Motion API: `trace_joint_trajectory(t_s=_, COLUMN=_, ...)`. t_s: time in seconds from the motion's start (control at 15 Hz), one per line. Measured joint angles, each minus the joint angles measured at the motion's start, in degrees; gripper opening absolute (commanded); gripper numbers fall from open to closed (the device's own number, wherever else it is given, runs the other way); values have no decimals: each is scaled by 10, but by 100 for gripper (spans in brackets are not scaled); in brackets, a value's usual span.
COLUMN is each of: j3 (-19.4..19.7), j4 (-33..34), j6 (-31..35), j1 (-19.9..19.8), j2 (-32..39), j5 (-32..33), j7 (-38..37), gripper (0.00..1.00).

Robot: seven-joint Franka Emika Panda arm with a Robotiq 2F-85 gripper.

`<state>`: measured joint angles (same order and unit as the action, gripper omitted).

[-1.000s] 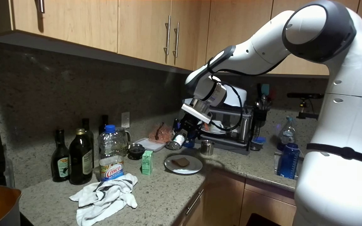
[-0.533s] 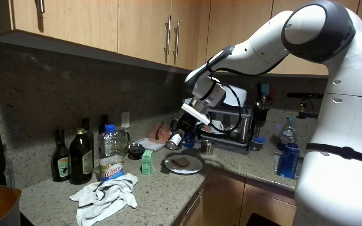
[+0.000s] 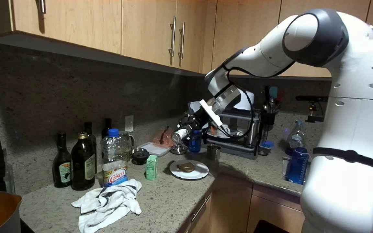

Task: Pour contents from the bottle onto the bread

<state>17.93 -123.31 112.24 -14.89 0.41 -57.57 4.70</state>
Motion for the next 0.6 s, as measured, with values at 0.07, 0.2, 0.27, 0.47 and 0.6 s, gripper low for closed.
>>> trace_joint_trajectory(t_s=0.07, j3=8, j4=17, j6=-30, j1=-11, j2=18, j5=-25, j7=7, gripper=27)
trace_joint_trajectory(t_s=0.2, j3=16, j4=57, j6=-84, j1=-31, j2=60, j5=-65, j7=8, gripper=27)
trace_joint_trajectory(t_s=0.27, j3=16, j4=78, j6=-106, j1=-40, j2=83, j5=-80, j7=7, gripper=27)
trace_joint_trajectory(t_s=0.47, j3=14, j4=138, j6=-146, j1=-51, j2=146, j5=-106, j7=-6, gripper=27)
trace_joint_trajectory(t_s=0.6, j3=10, j4=173, j6=-166, j1=-56, j2=183, j5=-119, j7=-24, gripper=27)
